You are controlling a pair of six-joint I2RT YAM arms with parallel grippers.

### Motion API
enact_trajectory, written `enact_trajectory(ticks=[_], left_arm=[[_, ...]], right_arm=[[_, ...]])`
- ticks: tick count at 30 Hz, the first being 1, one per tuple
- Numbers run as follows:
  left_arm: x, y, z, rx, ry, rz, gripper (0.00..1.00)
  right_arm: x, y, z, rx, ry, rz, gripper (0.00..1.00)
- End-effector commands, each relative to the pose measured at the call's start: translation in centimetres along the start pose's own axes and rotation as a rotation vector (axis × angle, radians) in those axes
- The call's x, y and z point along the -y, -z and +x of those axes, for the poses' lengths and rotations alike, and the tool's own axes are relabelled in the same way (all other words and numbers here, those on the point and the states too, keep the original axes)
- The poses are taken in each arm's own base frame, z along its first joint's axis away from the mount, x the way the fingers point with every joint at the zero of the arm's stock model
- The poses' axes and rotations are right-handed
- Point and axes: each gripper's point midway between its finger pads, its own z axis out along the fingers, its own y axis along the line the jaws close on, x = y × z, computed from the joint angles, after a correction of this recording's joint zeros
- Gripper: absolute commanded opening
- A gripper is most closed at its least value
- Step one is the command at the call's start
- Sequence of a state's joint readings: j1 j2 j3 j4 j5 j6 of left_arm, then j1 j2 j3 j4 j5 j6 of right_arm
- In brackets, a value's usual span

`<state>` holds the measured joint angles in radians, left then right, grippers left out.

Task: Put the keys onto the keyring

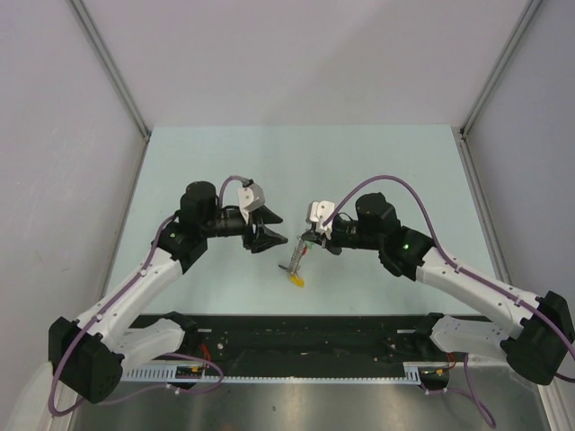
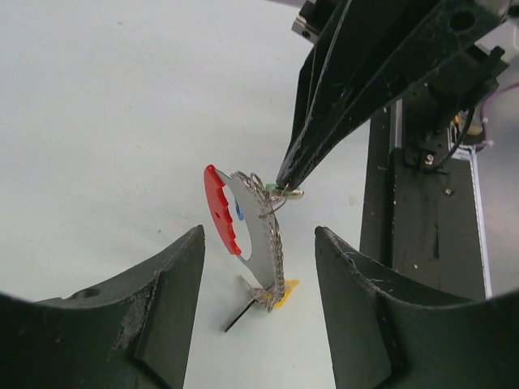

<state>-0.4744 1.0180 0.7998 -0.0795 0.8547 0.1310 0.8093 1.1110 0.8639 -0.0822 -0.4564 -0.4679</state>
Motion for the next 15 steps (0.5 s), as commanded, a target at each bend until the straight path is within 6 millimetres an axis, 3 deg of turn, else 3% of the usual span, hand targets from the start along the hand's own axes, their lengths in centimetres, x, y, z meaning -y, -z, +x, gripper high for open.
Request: enact_trajectory(ticks=[1,4,15], left_arm=[[1.0,0.2,-1.0,0.007,-0.083,0.073,0.61],[1.3,0.0,-0.7,0.008,-0.091,0.093,0.61],[3.2,-1.5,0.0,-0.047,-0.139,0.241,0.45]], right_arm=[[0.6,0.6,-3.9,0.087,0.055,-0.017,0.0],[0.3,0.6,-4.4,0.099,0.06,-0.034,0.0],[-0.6,0.4,-5.4,0.123,0.069,-0.076,0.0]])
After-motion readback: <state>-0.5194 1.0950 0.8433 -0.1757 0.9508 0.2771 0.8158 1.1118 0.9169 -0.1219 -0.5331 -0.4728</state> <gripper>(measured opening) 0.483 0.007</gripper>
